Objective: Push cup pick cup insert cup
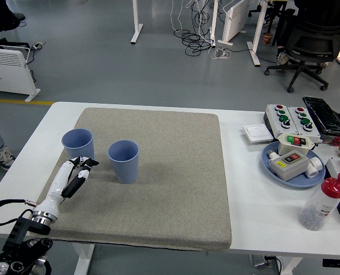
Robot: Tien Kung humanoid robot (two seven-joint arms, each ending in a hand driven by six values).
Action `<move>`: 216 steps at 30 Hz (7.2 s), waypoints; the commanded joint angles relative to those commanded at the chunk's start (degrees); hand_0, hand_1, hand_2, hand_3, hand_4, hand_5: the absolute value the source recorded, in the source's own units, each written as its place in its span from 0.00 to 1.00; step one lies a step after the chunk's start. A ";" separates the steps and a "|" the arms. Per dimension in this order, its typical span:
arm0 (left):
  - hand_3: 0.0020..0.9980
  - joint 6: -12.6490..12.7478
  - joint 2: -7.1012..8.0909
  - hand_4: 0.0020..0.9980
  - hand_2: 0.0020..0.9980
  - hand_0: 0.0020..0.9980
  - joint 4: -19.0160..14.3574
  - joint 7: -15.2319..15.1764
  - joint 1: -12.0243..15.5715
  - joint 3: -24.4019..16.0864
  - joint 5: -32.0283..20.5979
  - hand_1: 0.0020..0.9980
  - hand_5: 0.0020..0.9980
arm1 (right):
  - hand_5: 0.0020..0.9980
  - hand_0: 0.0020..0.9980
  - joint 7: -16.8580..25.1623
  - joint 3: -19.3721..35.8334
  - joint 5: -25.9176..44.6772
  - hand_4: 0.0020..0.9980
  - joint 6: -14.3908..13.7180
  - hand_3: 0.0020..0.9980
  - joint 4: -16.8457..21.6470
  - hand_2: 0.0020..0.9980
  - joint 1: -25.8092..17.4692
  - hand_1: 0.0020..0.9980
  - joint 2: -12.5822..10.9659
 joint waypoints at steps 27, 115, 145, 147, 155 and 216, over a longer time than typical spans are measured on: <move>1.00 -25.72 10.82 0.95 1.00 0.98 -28.23 34.53 -13.68 -2.03 48.56 0.99 0.57 | 0.47 0.69 -0.29 0.27 -0.25 0.09 -0.09 0.54 0.08 0.63 -1.44 0.62 -0.05; 0.53 -48.61 19.36 0.54 0.61 0.39 -15.22 42.10 -29.28 -6.71 47.02 0.52 0.10 | 0.48 0.69 0.38 -0.70 2.13 0.09 -0.45 0.54 0.14 0.63 -1.78 0.62 -0.26; 1.00 -46.66 17.12 0.94 1.00 0.97 -10.60 41.61 -29.28 -1.67 46.76 0.97 0.42 | 0.47 0.69 0.68 -1.38 3.08 0.09 -0.44 0.54 0.09 0.63 -1.14 0.62 -0.48; 1.00 -46.53 17.07 1.00 1.00 1.00 -10.49 41.65 -29.25 -1.65 46.88 1.00 0.49 | 0.47 0.69 0.70 -1.40 3.16 0.09 -0.45 0.54 0.08 0.63 -1.12 0.62 -0.48; 1.00 -45.09 16.91 1.00 1.00 1.00 -10.37 41.06 -28.79 -1.55 46.40 1.00 0.52 | 0.47 0.69 0.73 -1.41 3.22 0.09 -0.46 0.54 0.05 0.63 -1.08 0.62 -0.48; 0.90 -21.42 -1.51 0.62 0.93 0.88 -40.92 38.46 22.68 -45.43 -28.54 0.90 1.00 | 0.47 0.69 0.82 -1.16 2.53 0.09 -0.44 0.54 -0.28 0.63 -2.15 0.62 -0.87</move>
